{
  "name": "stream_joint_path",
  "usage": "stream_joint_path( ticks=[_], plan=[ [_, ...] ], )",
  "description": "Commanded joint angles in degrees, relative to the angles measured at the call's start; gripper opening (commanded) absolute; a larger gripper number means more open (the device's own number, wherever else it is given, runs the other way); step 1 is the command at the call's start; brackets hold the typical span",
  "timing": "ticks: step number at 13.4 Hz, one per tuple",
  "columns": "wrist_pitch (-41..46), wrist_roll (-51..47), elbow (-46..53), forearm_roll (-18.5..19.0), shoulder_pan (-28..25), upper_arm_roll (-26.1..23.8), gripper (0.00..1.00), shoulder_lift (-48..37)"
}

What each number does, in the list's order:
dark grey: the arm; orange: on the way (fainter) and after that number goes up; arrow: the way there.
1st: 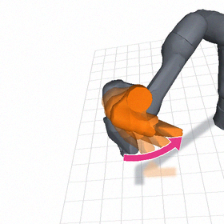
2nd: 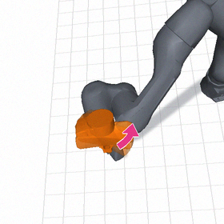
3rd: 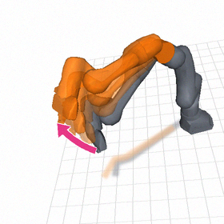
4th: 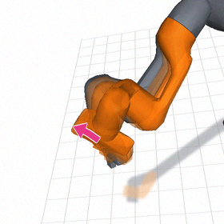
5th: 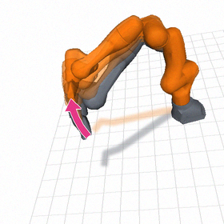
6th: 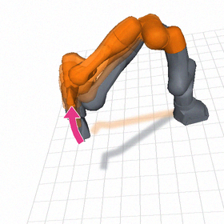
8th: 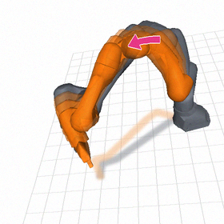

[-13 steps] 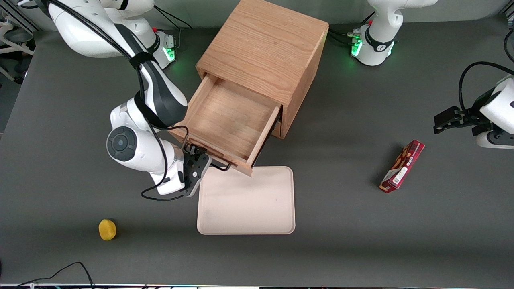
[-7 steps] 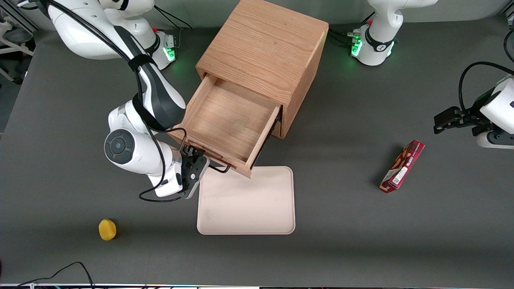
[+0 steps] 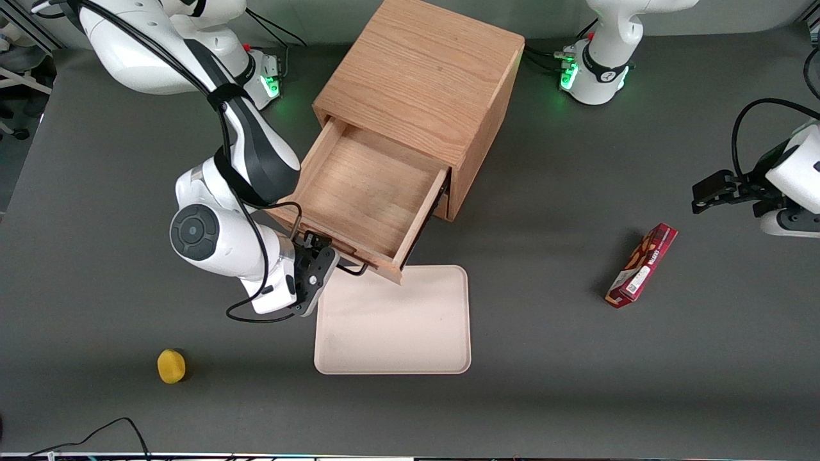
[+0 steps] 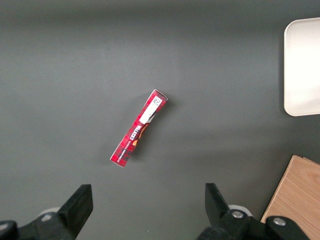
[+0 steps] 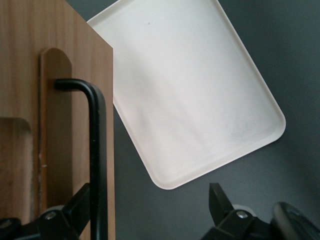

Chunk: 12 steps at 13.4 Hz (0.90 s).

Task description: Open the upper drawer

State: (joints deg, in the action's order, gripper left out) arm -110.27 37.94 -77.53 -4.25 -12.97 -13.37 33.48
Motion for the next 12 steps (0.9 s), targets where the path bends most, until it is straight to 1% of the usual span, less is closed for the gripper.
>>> stream_joint_path(
  ticks=[1, 4, 7, 9, 10, 12],
  plan=[
    [4.52, -1.64, 4.84, 0.38, -0.74, -0.17, 1.00, 1.33],
    [10.66, -1.99, 8.53, 0.29, -0.65, -0.52, 1.00, 1.15],
    [15.68, -3.31, 9.33, 0.21, -0.04, -0.60, 1.00, -0.86],
    [18.06, -2.87, 8.55, -1.11, 1.88, -0.52, 1.00, -4.45],
    [19.99, -2.52, 7.50, -1.11, 2.68, -0.69, 1.00, -6.30],
    [20.97, -2.17, 4.95, -1.03, 4.00, -0.69, 1.00, -9.90]
  ],
)
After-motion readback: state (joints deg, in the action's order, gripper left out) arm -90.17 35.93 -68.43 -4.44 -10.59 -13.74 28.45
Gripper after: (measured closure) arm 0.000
